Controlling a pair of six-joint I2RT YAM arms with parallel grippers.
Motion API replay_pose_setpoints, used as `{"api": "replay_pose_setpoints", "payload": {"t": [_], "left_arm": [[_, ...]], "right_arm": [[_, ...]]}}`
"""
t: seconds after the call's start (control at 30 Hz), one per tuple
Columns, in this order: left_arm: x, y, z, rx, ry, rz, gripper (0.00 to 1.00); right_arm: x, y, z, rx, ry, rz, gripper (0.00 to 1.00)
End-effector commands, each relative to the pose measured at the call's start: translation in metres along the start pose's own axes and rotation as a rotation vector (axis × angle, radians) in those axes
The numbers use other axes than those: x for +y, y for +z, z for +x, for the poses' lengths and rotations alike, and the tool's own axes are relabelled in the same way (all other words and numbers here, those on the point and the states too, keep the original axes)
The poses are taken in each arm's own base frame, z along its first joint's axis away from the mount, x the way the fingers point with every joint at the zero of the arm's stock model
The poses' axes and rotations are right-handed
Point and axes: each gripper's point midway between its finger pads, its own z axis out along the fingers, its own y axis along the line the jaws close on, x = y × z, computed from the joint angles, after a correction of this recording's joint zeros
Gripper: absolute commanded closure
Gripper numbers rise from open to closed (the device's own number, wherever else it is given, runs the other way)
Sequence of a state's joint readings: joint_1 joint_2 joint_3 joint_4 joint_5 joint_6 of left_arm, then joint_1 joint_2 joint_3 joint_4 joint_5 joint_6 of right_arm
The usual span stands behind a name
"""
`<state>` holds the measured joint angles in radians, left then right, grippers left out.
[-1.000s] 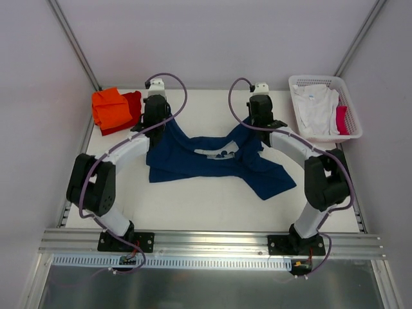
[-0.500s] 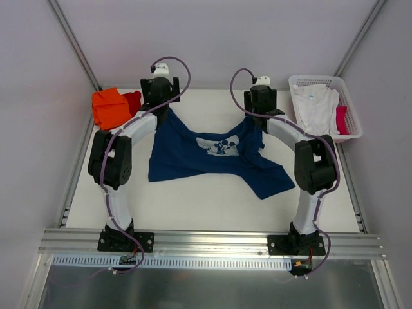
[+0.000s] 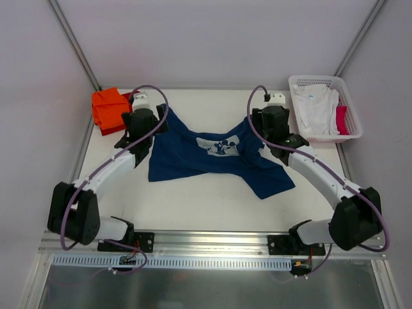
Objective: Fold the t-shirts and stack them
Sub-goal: Flatten out the tshirt
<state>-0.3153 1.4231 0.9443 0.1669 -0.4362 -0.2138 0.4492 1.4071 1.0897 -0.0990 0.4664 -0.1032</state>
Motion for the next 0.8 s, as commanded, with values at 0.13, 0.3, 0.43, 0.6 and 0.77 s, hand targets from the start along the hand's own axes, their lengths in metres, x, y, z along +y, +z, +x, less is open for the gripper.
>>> {"api": "replay_pose_setpoints", "payload": {"t": [0.13, 0.3, 0.43, 0.6, 0.77], "left_arm": [[0.018, -0.067, 0.068, 0.134, -0.186, 0.006, 0.1], [0.022, -0.08, 0.119, 0.241, -0.251, 0.018, 0.29], [0.03, -0.082, 0.154, 0.31, -0.254, -0.03, 0.31], [0.032, -0.083, 0.175, 0.36, -0.235, -0.048, 0.46], [0.03, -0.089, 0.186, 0.391, -0.256, -0.048, 0.5]], "right_arm": [[0.003, -0.058, 0.056, 0.088, 0.037, -0.054, 0.26], [0.0, -0.075, 0.08, 0.117, 0.082, -0.076, 0.27], [0.001, -0.079, 0.101, 0.147, 0.097, -0.093, 0.27], [-0.002, -0.081, 0.126, 0.185, 0.104, -0.091, 0.27], [-0.002, -0.085, 0.134, 0.196, 0.107, -0.1, 0.27]]}}
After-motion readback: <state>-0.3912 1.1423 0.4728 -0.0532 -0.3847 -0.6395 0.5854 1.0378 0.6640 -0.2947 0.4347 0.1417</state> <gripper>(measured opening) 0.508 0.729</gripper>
